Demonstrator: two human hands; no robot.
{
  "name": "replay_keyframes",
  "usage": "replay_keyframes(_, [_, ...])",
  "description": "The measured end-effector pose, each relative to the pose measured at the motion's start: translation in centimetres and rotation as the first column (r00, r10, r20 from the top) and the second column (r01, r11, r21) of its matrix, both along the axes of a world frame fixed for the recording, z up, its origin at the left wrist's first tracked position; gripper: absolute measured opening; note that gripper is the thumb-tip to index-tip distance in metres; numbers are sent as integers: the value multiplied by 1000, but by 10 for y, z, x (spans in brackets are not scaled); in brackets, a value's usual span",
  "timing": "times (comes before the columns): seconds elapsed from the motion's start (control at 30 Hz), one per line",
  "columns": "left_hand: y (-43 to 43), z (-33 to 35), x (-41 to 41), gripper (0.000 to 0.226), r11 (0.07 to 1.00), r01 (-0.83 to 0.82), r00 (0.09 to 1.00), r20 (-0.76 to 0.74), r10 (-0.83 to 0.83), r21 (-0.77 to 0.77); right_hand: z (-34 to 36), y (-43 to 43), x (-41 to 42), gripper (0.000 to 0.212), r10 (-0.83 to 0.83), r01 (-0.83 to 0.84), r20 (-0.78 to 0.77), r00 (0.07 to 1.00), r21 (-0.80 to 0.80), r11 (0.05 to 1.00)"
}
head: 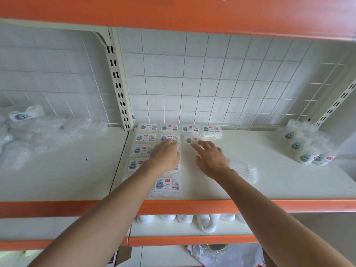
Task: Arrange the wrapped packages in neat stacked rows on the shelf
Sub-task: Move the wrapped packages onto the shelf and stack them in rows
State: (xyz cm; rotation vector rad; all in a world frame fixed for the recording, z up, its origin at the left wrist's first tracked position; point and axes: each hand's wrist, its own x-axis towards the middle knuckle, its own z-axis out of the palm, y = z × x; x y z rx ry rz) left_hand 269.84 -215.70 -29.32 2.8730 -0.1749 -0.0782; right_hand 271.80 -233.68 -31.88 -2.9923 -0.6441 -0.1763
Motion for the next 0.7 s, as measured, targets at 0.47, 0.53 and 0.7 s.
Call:
replay_keyframes(0.47, [-1,-7,3,37,998,11,1000,6,-11,58,-5,2,8,53,27,-23,-60,998,55,998])
replay_keyframes(0.53, [0,-7,3,37,999,17,1000,10,-18,52,-5,3,7,54,21,-17,-78,997,49,999])
replay_keyframes(0.7, [-3,-6,2,44,997,9,999,35,-11,72,-2,0,2,56,13,-9,-106,994,36,999])
